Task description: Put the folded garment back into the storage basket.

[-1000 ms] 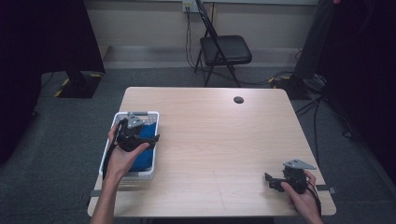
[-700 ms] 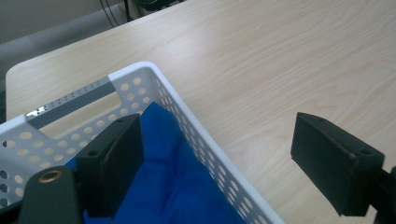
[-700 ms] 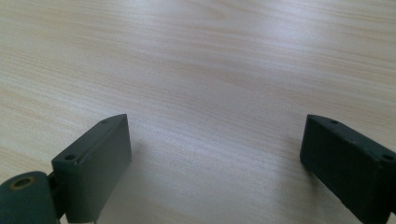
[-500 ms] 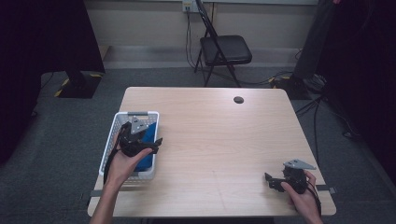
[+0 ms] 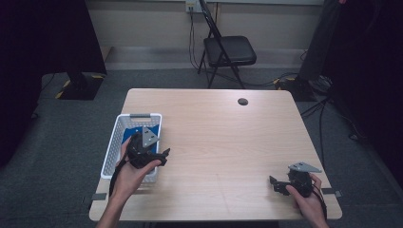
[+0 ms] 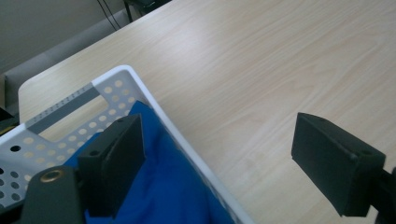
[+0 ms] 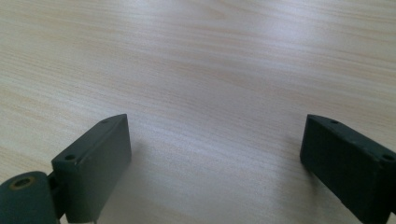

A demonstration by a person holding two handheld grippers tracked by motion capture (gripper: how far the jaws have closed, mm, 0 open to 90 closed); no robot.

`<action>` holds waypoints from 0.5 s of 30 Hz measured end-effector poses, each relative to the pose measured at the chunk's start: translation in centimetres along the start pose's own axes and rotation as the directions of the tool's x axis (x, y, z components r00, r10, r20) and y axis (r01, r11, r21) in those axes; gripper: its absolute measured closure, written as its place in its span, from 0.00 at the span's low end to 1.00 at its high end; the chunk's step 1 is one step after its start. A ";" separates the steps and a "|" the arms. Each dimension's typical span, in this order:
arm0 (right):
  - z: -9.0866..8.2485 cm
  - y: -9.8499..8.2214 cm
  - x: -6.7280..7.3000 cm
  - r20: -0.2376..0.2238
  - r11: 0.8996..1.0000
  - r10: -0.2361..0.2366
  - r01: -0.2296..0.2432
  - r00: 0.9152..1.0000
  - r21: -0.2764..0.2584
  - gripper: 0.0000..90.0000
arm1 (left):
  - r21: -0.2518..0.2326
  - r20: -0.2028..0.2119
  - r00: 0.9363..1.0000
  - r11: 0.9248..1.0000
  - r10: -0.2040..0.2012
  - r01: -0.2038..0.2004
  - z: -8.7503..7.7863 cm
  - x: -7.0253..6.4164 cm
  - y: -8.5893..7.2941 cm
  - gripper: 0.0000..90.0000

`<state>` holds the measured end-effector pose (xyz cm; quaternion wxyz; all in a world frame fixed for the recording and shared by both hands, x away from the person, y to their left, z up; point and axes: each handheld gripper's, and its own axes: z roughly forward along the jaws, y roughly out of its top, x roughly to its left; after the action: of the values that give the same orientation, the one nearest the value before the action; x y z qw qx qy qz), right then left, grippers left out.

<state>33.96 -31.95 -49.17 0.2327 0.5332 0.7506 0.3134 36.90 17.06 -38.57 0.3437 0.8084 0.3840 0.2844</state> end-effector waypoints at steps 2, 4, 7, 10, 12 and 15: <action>0.0 0.0 0.0 0.000 1.000 0.000 0.000 1.000 0.000 0.08 | -0.006 0.022 1.000 1.000 0.008 -0.008 -0.2 -0.5 0.2 0.18; 0.0 0.0 0.0 0.000 1.000 0.000 0.000 1.000 0.000 0.08 | -0.022 0.038 0.999 1.000 -0.008 0.009 -0.4 -1.0 0.3 0.19; 0.0 0.0 0.0 0.000 1.000 0.000 0.000 1.000 0.000 0.08 | -0.041 0.064 0.998 0.999 -0.022 0.025 -0.5 -1.6 0.3 0.18; 0.0 0.0 0.0 0.000 1.000 0.000 0.000 1.000 0.000 0.08 | -0.049 0.093 0.995 0.998 -0.020 0.025 -0.5 -2.2 0.0 0.18; 0.0 0.0 0.0 0.000 1.000 0.000 0.000 1.000 0.000 0.08 | -0.051 0.104 0.994 0.999 -0.015 0.020 -0.3 -2.7 -0.2 0.18; 0.0 0.0 0.0 0.000 1.000 0.000 0.000 1.000 0.000 0.08 | -0.051 0.127 0.992 0.998 -0.014 0.020 -0.2 -3.1 -0.5 0.18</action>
<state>33.96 -31.95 -49.17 0.2326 0.5332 0.7506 0.3133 34.90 14.84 -39.47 0.3909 0.8122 0.3607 0.2395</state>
